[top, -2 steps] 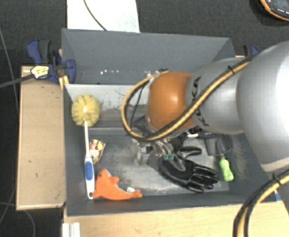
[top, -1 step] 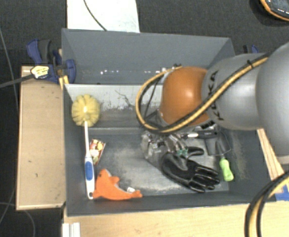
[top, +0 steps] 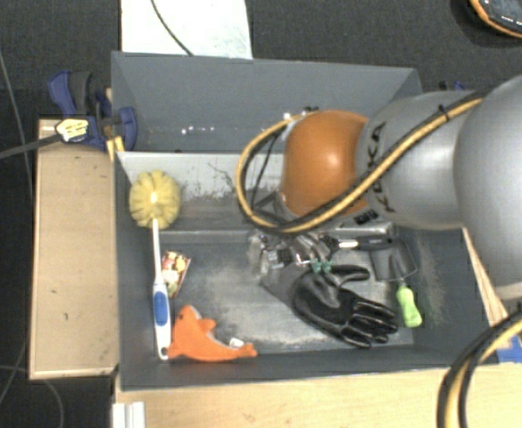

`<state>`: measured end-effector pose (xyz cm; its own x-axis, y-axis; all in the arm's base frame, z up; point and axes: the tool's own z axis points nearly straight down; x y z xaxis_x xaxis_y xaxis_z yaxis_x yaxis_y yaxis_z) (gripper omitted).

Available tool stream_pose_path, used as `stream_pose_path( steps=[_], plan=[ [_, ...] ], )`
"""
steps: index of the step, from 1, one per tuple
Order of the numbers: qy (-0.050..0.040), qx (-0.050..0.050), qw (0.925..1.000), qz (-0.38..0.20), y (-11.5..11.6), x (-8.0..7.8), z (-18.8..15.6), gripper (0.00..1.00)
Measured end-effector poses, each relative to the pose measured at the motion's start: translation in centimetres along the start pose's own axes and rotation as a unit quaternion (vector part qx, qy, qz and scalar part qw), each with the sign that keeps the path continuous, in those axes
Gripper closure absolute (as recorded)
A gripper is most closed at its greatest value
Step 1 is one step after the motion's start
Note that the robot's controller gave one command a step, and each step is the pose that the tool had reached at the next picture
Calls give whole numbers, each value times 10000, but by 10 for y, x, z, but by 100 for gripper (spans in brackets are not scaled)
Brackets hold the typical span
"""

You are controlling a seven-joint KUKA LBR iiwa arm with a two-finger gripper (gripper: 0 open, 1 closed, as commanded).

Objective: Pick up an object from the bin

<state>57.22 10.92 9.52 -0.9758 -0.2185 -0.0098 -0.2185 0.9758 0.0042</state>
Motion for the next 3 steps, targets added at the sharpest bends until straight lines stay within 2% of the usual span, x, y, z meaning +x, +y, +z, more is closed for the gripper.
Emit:
stream_pose_path(
  steps=[1,3],
  plan=[
    [-43,20,9998,-208,-52,11,-34,100],
    [-62,28,9997,-229,-48,7,-26,100]
  ],
)
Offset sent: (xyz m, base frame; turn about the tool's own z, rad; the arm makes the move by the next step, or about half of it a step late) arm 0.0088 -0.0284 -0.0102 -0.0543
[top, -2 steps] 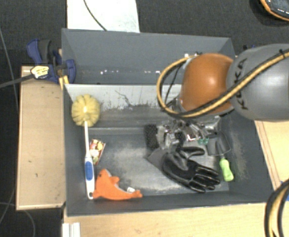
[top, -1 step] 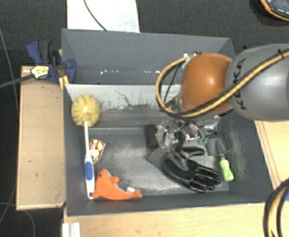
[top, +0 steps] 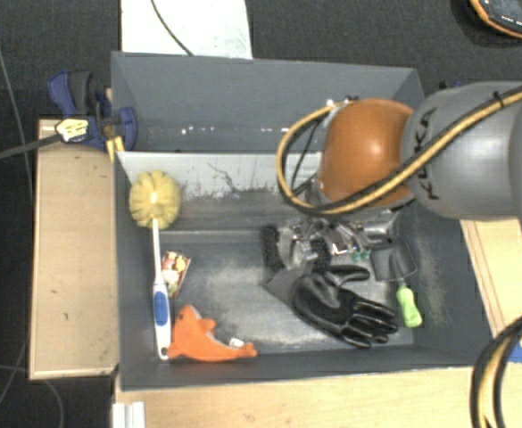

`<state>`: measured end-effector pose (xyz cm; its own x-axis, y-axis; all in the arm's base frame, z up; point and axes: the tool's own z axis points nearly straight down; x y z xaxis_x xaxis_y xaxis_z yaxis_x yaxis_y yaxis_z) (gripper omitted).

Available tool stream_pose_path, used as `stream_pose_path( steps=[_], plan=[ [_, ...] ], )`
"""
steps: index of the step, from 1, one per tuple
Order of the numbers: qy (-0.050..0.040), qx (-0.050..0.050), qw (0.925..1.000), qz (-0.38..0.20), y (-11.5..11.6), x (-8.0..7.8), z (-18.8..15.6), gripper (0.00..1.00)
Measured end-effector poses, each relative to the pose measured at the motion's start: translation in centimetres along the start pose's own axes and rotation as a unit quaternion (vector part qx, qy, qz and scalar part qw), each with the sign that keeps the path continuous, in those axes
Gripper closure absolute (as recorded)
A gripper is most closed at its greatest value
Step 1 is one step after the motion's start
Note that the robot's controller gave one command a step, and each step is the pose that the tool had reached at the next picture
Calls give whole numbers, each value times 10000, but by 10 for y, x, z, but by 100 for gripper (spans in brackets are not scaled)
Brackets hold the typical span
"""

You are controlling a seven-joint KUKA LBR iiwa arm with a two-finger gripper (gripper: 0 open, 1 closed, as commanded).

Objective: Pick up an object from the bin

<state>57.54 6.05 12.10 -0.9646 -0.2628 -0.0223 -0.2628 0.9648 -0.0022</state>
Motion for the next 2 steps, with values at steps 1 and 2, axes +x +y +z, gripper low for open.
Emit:
stream_pose_path(
  steps=[1,2],
  plan=[
    [7,-4,9993,362,-53,35,-16,100],
    [-19,3,9994,334,-59,40,-19,100]
  ],
)
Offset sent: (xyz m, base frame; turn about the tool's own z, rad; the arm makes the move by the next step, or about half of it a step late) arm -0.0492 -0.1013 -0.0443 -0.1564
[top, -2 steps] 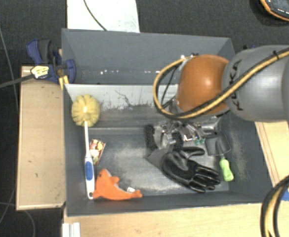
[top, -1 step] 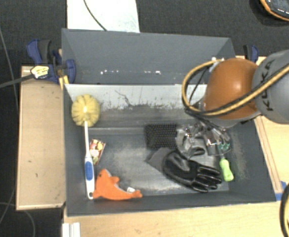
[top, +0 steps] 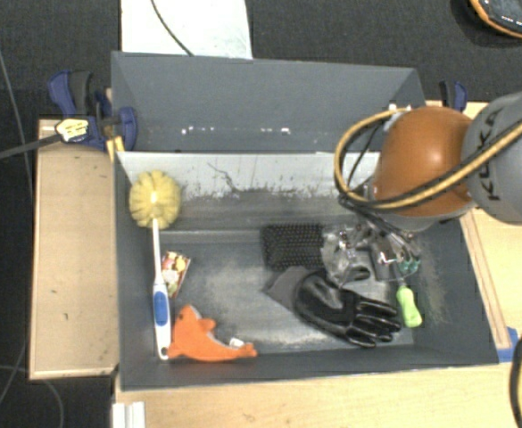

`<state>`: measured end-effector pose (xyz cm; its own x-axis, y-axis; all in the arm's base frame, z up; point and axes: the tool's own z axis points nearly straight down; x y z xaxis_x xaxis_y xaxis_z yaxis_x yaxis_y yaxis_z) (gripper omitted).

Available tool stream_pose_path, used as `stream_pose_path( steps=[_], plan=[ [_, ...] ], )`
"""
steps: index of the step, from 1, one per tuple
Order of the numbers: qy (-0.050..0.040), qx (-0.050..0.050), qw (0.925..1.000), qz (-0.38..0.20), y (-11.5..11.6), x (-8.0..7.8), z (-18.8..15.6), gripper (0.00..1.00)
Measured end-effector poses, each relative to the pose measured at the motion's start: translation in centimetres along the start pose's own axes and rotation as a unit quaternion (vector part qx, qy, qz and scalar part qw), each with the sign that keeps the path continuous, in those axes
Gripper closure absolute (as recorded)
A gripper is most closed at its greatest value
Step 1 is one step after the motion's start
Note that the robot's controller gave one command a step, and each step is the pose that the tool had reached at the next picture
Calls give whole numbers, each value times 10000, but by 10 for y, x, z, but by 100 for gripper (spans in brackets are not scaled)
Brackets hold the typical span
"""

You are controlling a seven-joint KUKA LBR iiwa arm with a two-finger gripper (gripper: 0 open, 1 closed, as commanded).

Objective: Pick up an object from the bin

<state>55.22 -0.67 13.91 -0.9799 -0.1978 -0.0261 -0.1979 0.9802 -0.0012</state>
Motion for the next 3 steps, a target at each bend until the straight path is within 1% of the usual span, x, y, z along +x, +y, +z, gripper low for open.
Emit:
stream_pose_path(
  steps=[1,2,3],
  plan=[
    [25,-13,9901,-1402,25,1,-30,100],
    [-40,9,9928,-1201,-48,14,4,100],
    [-34,6,9876,-1567,-76,15,17,0]
  ],
)
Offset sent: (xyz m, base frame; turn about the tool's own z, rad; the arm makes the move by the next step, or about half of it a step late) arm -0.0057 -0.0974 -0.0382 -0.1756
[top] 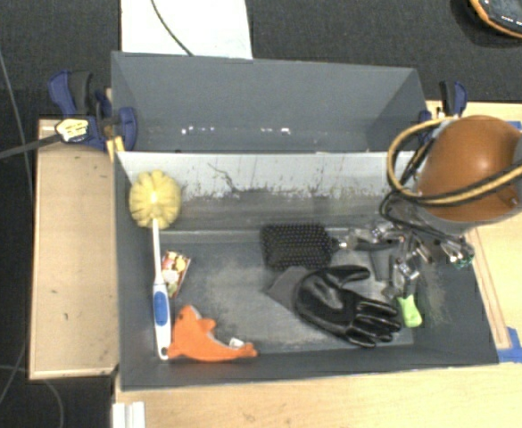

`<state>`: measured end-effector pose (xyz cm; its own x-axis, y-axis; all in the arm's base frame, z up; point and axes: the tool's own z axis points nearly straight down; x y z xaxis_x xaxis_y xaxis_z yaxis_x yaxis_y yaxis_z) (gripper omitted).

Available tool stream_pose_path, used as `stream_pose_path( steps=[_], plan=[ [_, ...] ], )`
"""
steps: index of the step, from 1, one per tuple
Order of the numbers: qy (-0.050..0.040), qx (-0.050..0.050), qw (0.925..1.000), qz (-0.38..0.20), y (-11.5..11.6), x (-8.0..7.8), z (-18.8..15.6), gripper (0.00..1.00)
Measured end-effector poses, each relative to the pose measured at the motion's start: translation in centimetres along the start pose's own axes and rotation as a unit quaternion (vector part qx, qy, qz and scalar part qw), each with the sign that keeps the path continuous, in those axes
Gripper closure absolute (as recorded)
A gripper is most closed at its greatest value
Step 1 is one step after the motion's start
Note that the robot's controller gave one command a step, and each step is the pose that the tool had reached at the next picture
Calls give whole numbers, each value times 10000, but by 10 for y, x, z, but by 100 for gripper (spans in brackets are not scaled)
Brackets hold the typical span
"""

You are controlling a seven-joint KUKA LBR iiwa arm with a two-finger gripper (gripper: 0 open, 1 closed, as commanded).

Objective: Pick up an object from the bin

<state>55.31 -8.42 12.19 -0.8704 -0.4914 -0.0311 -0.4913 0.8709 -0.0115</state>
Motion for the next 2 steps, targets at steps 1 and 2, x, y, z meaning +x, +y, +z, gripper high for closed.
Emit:
stream_pose_path(
  steps=[1,2],
  plan=[
    [-7,1,9994,-344,14,-12,-6,0],
    [32,-12,10000,-53,4,72,37,0]
  ],
)
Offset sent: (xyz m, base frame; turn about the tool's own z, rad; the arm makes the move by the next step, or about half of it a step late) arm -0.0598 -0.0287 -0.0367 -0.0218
